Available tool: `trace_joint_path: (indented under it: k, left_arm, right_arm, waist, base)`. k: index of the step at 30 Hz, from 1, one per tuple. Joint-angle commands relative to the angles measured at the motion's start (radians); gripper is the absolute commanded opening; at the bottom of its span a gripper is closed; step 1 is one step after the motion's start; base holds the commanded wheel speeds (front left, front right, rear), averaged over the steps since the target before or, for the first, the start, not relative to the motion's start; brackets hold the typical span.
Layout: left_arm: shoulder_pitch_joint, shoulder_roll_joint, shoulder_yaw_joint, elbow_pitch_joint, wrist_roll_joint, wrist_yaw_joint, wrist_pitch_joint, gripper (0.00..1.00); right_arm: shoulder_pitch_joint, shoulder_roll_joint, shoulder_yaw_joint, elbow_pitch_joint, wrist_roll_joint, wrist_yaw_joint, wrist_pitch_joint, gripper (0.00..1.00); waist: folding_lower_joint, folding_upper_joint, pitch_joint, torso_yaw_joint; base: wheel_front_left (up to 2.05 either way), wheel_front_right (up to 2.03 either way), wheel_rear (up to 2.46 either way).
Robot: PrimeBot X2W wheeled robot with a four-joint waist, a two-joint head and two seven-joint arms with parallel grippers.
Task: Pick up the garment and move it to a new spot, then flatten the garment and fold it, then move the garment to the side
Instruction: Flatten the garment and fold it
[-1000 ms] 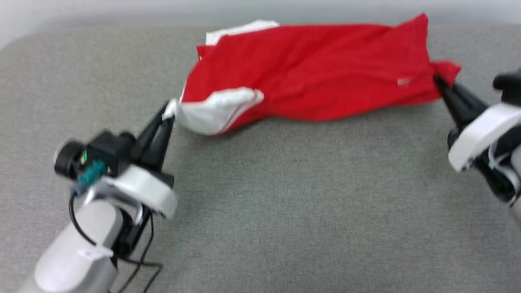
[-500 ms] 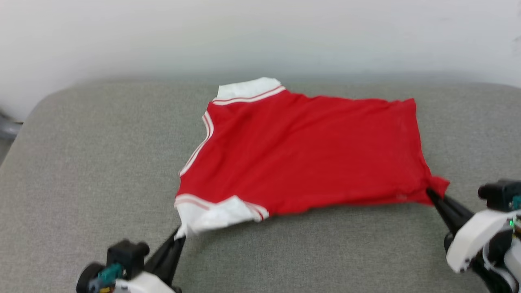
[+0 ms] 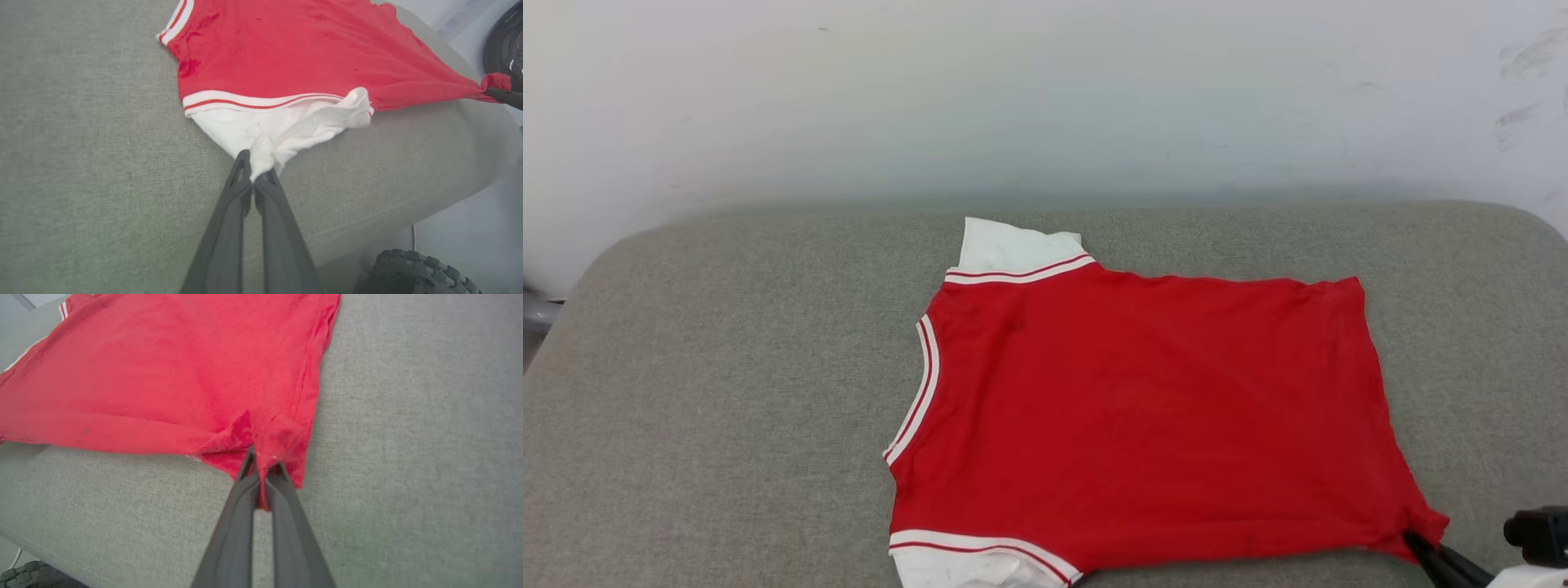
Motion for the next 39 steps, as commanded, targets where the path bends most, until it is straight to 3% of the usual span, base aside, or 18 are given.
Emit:
trace_joint_path:
  k: [1,8,17,28,39]
  left_arm:
    - [0.022,0.005,-0.007,-0.003,-0.015,-0.006,0.014,0.0]
    - [0.023,-0.006,0.001,0.007,-0.032,-0.008,0.0,0.0]
    - [-0.118,-0.003,-0.01,0.035,0.047,-0.032,0.001,0.0]
    - [-0.425,-0.015,0.0,0.183,0.106,-0.135,0.032,0.0]
    - [-0.672,-0.024,-0.014,0.374,0.148,-0.224,0.063,0.0]
  right_arm:
    - [0.035,0.005,-0.011,-0.012,0.0,-0.001,0.009,0.0]
    - [0.097,0.016,-0.066,-0.047,-0.027,-0.001,0.034,0.0]
    - [0.05,0.036,-0.134,-0.093,-0.064,-0.001,0.058,0.0]
    - [-0.031,0.068,-0.182,-0.144,-0.075,-0.001,0.104,0.0]
    - [-0.186,0.073,-0.143,-0.118,-0.062,-0.001,0.163,0.0]
  waist:
    - [0.0002,-0.0001,-0.002,0.001]
    - [0.0002,-0.0001,0.005,0.003]
    - [0.0002,-0.0001,0.031,0.006]
    - [0.0002,-0.0001,0.111,-0.021]
    - [0.0002,-0.0001,0.219,-0.055]
  base:
    - [0.0,0.0,0.0]
    - [0.0,0.0,0.0]
    - [0.0,0.0,0.0]
    - [0.0,0.0,0.0]
    - [0.0,0.0,0.0]
